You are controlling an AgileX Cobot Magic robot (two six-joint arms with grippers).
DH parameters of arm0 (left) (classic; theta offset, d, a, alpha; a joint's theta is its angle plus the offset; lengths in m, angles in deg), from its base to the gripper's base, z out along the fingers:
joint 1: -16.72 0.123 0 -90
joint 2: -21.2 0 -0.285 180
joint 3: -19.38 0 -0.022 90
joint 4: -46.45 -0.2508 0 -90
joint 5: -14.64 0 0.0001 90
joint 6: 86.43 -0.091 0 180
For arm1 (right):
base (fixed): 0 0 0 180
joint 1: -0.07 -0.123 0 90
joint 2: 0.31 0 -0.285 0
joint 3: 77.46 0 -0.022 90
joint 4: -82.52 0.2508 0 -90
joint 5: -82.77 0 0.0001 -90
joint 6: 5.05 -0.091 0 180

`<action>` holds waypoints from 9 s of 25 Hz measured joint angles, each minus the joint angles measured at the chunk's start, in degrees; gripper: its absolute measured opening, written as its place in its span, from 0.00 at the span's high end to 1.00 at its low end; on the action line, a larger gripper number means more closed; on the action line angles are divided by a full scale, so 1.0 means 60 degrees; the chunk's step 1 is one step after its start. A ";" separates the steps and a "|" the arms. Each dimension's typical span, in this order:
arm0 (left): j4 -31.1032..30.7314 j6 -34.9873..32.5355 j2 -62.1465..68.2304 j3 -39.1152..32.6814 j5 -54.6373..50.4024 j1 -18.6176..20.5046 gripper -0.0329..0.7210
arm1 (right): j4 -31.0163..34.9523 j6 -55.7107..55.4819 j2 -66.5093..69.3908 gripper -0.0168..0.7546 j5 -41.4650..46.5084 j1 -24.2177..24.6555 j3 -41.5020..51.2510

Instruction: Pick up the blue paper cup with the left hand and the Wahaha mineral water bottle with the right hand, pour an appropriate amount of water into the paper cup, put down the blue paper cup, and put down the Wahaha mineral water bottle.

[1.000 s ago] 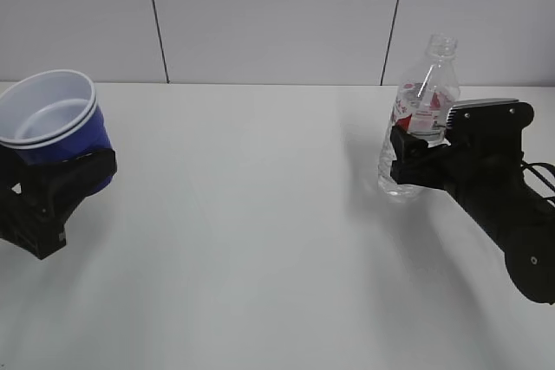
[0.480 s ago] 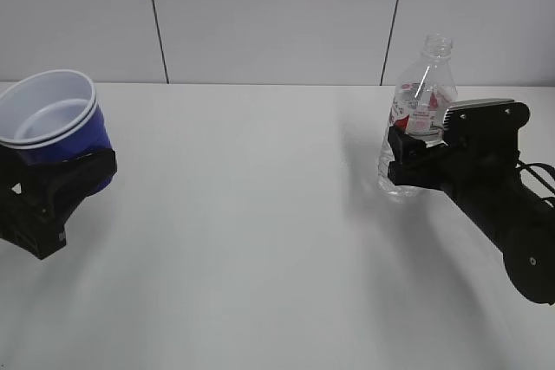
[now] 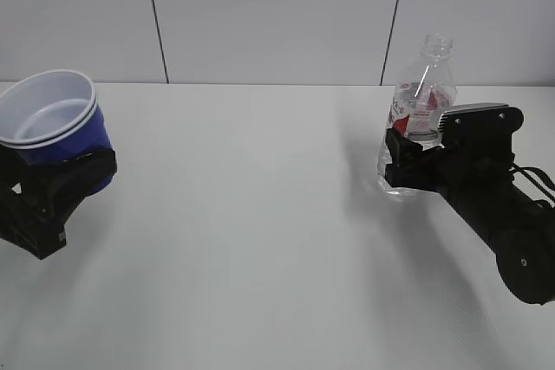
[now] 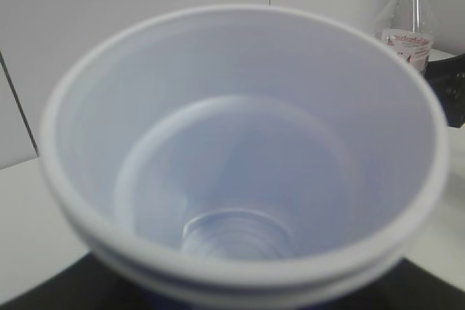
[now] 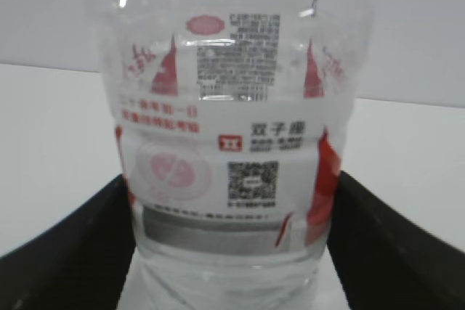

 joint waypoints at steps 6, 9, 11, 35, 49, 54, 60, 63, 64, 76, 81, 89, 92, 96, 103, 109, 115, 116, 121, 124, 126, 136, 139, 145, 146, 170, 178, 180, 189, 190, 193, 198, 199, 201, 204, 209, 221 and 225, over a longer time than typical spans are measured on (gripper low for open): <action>0.0000 0.0000 0.0000 0.0000 0.0000 0.0000 0.40 | 0.0000 0.0000 0.0052 0.20 -0.0044 0.0000 -0.0014; 0.0000 0.0000 0.0000 0.0000 0.0000 0.0000 0.40 | 0.0000 0.0000 0.0052 0.15 0.0036 0.0000 -0.0014; 0.0000 0.0000 0.0000 0.0000 0.0000 0.0000 0.40 | -0.0024 0.0000 0.0052 0.13 0.0056 0.0000 -0.0014; 0.0000 0.0000 0.0000 0.0000 0.0000 0.0000 0.40 | 0.0205 0.0000 0.0423 0.21 0.0166 0.0000 -0.0782; 0.0000 0.0000 0.0000 0.0000 0.0000 0.0000 0.40 | 0.0225 0.0000 0.0637 0.23 -0.0039 0.0000 -0.0922; 0.0000 0.0000 0.0000 0.0000 0.0000 0.0000 0.40 | 0.0225 0.0000 0.0673 0.31 -0.0114 0.0000 -0.0922; 0.0000 0.0000 0.0000 0.0000 0.0000 0.0000 0.40 | 0.0225 0.0000 0.0859 0.35 -0.0392 0.0000 -0.0929; 0.0000 0.0000 0.0000 0.0000 0.0000 0.0000 0.40 | 0.0208 0.0000 0.1059 0.35 -0.0659 0.0000 -0.0967; 0.0000 0.0000 0.0000 0.0000 0.0000 0.0000 0.40 | 0.0192 0.0000 0.1082 0.35 -0.0707 0.0000 -0.0967; 0.0107 0.0000 0.0666 0.0118 0.0076 0.0000 0.41 | 0.0209 -0.0148 0.0753 0.35 -0.0263 0.0000 -0.0983; 0.0001 0.0000 0.2068 0.0927 0.0300 0.0000 0.41 | 0.0209 -0.0219 0.0078 0.35 0.0595 0.0000 -0.0867; -0.1008 0.0007 0.4810 0.2938 0.1137 0.0000 0.41 | 0.0419 0.0271 -0.1104 0.35 0.1003 0.0000 -0.0860; -0.1953 0.0228 0.5502 0.3537 0.1553 0.0000 0.41 | 0.0596 0.0636 -0.1420 0.35 0.1346 0.0000 -0.0860; -0.3217 0.1038 0.5960 0.4245 0.1904 0.0000 0.41 | 0.0610 0.1105 -0.1560 0.35 0.1724 0.0055 -0.1191; -0.4780 0.1996 0.6509 0.5481 0.2002 0.0000 0.41 | 0.0033 0.2272 -0.1560 0.35 0.2254 0.0095 -0.2289; -0.6661 0.3249 0.7234 0.6490 0.2076 0.0000 0.41 | -0.0394 0.3690 -0.1560 0.35 0.2470 0.0095 -0.3263; -0.7503 0.3894 0.7373 0.6982 0.2139 -0.0203 0.41 | -0.1251 0.5202 -0.1560 0.35 0.2537 0.0095 -0.3583; -0.7537 0.3916 0.7394 0.7025 0.2139 -0.0278 0.41 | -0.1343 0.5393 -0.1560 0.35 0.2537 0.0095 -0.3583; -0.7606 0.3954 0.7475 0.7174 0.1788 -0.0651 0.41 | -0.1771 0.6151 -0.1350 0.35 0.2583 0.0095 -0.3590; -0.7561 0.3954 0.7631 0.7524 0.1359 -0.0697 0.41 | -0.1830 0.6621 -0.1250 0.35 0.2654 0.0095 -0.3590; -0.7328 0.3954 0.7811 0.7755 0.1233 -0.0697 0.41 | -0.1850 0.6839 -0.1205 0.35 0.2654 0.0095 -0.3590; -0.6224 0.3868 0.8140 0.8009 0.1166 -0.0697 0.41 | -0.1850 0.8319 -0.1186 0.36 0.2671 0.0095 -0.3590; -0.5796 0.3804 0.8267 0.8032 0.1166 -0.0602 0.41 | -0.1850 0.8383 -0.1186 0.36 0.2671 0.0095 -0.3590; -0.5145 0.3698 0.8322 0.8032 0.1150 -0.0500 0.41 | -0.1885 0.8768 -0.1186 0.36 0.2671 0.0095 -0.3590; -0.5123 0.3655 0.8322 0.8048 0.1129 -0.0500 0.41 | -0.1933 0.8848 -0.1186 0.36 0.2671 0.0095 -0.3590; -0.6442 0.4459 0.8151 0.8264 0.0268 -0.0500 0.41 | -0.2667 1.0542 -0.1186 0.36 0.3403 0.0095 -0.3590; -0.6952 0.5028 0.8036 0.8269 0.0268 -0.0500 0.41 | -0.2673 1.0971 -0.1108 0.36 0.3538 0.0095 -0.3590; -0.6973 0.5042 0.8036 0.8269 0.0268 -0.0500 0.41 | -0.2673 1.1115 -0.1109 0.36 0.3560 0.0095 -0.3590; -0.7144 0.5065 0.8036 0.8269 0.0494 -0.0500 0.41 | -0.2673 1.1805 -0.1109 0.36 0.3560 0.0095 -0.3590; -0.7175 0.5065 0.8036 0.8269 0.0568 -0.0500 0.41 | -0.2688 1.1884 -0.1109 0.36 0.3560 0.0095 -0.3590; -0.7275 0.5072 0.8036 0.8269 0.0680 -0.0500 0.41 | -0.2707 1.1984 -0.1109 0.36 0.3560 0.0095 -0.3590; -0.7424 0.5268 0.8036 0.8269 0.0703 -0.0500 0.41 | -0.2707 1.2254 -0.1109 0.36 0.3543 0.0095 -0.3590; -0.7445 0.5333 0.8036 0.8269 0.0703 -0.0500 0.41 | -0.2707 1.2321 -0.1109 0.36 0.3543 0.0095 -0.3590; -0.7519 0.5405 0.8036 0.8269 0.0703 -0.0500 0.41 | -0.2726 1.2389 -0.1109 0.36 0.3543 0.0095 -0.3590; -0.7571 0.5446 0.8036 0.8269 0.0726 -0.0500 0.41 | -0.2743 1.2582 -0.1109 0.36 0.3543 0.0095 -0.3590; -0.7634 0.5467 0.8036 0.8269 0.0846 -0.0500 0.41 | -0.2743 1.2827 -0.1109 0.36 0.3543 0.0095 -0.3590; -0.7614 0.5467 0.8036 0.8269 0.0845 -0.0500 0.41 | -0.2961 1.3026 -0.1109 0.36 0.3155 0.0095 -0.3590; -0.7510 0.5467 0.8036 0.8269 0.0591 -0.0500 0.41 | -0.3033 1.3079 -0.1109 0.36 0.3099 0.0095 -0.3590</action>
